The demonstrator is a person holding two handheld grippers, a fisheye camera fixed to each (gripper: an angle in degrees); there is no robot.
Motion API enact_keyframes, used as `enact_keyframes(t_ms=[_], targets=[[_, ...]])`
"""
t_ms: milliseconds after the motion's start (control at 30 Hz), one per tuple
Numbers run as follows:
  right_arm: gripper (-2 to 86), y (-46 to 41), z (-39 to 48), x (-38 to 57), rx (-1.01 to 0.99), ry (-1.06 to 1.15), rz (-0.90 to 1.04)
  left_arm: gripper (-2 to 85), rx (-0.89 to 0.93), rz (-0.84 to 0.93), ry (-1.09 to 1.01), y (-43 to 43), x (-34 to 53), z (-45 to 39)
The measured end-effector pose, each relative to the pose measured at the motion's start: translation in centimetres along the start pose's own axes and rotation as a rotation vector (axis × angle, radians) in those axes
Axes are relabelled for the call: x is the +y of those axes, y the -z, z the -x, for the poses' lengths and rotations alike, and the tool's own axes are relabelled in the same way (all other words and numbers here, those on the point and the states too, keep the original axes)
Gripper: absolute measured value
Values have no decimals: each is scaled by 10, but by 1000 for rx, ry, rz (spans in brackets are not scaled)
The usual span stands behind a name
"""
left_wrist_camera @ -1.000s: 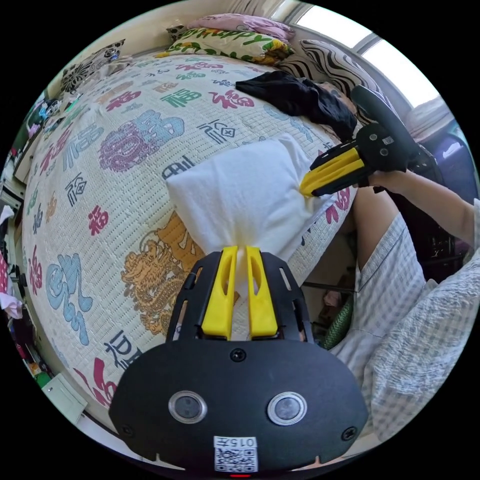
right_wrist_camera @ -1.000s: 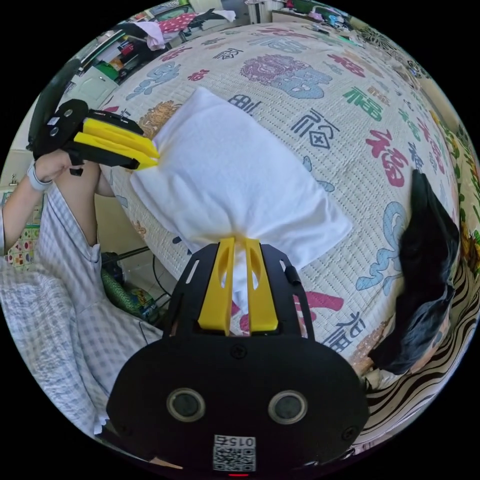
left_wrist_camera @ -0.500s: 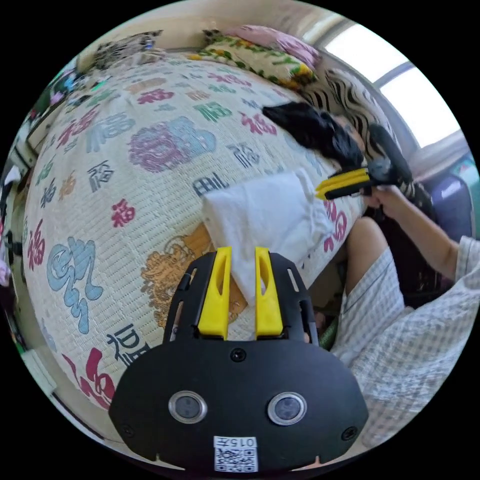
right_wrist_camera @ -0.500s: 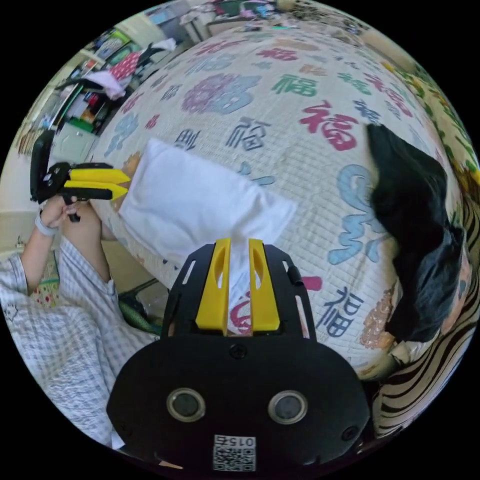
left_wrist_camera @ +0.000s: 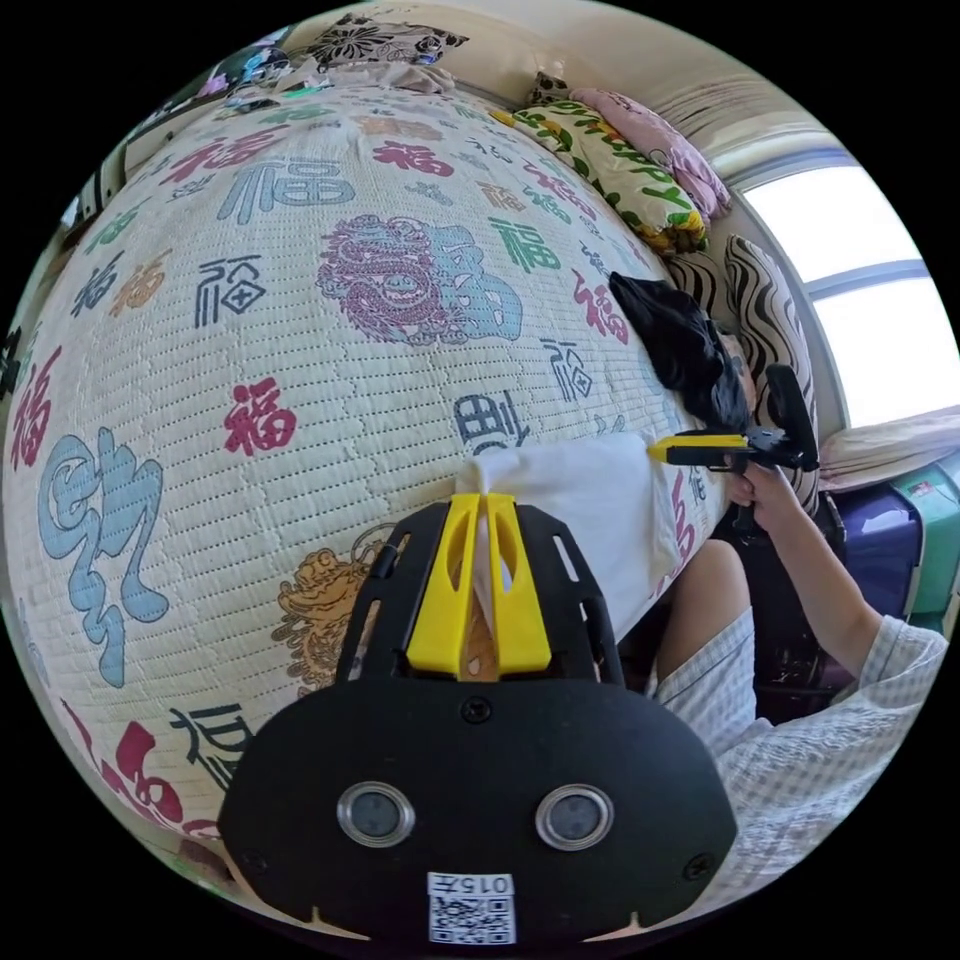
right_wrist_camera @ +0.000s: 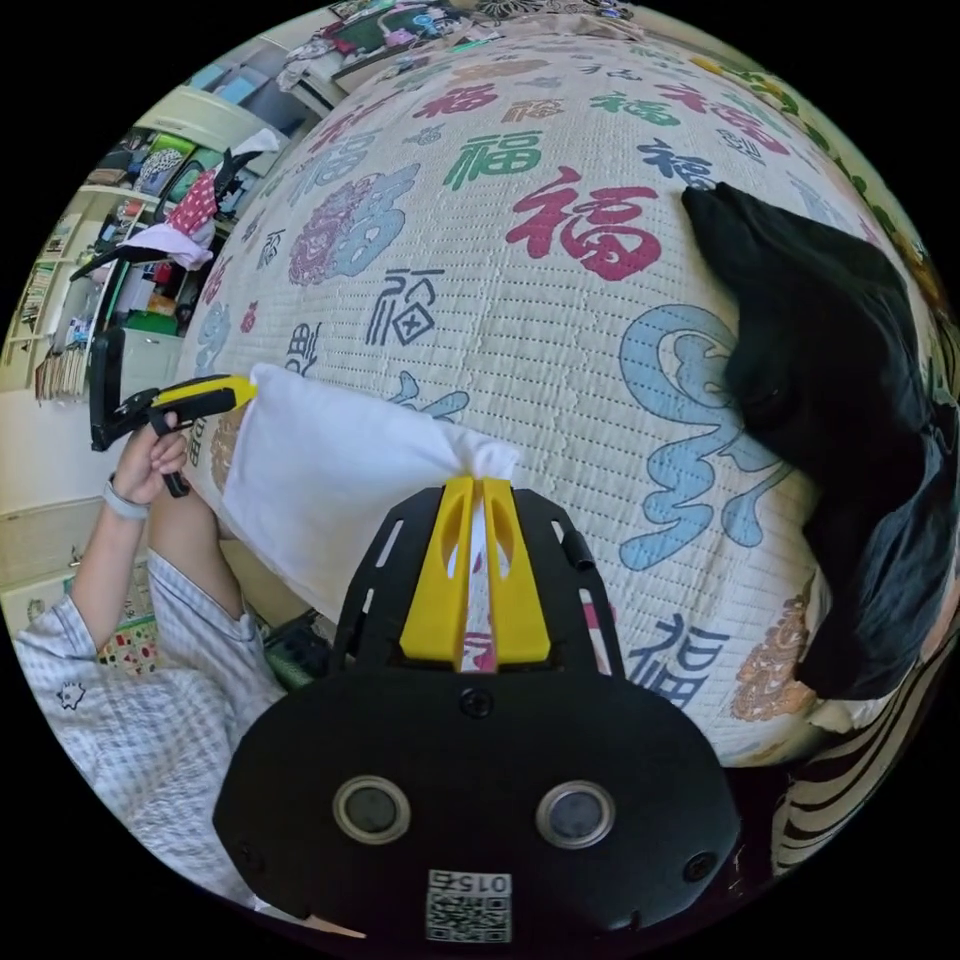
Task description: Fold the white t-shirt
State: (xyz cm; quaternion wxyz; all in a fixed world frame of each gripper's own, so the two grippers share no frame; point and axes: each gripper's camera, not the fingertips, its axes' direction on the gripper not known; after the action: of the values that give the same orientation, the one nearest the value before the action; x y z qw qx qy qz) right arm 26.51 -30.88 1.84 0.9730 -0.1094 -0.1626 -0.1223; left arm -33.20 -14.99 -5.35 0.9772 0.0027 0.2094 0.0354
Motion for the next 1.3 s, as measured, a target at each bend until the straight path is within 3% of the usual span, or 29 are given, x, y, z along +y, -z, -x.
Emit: enact_keyframes(t_ms=[233, 533, 1300], targets=[[40, -5, 25, 4, 122, 54, -6, 40, -62, -17, -12, -3, 15, -3], [88, -17, 73, 56, 146, 161, 87, 75, 41, 18, 29, -6, 91, -13], [-6, -36, 105, 79, 192, 265, 158, -1, 2, 12, -19, -23, 129, -64]])
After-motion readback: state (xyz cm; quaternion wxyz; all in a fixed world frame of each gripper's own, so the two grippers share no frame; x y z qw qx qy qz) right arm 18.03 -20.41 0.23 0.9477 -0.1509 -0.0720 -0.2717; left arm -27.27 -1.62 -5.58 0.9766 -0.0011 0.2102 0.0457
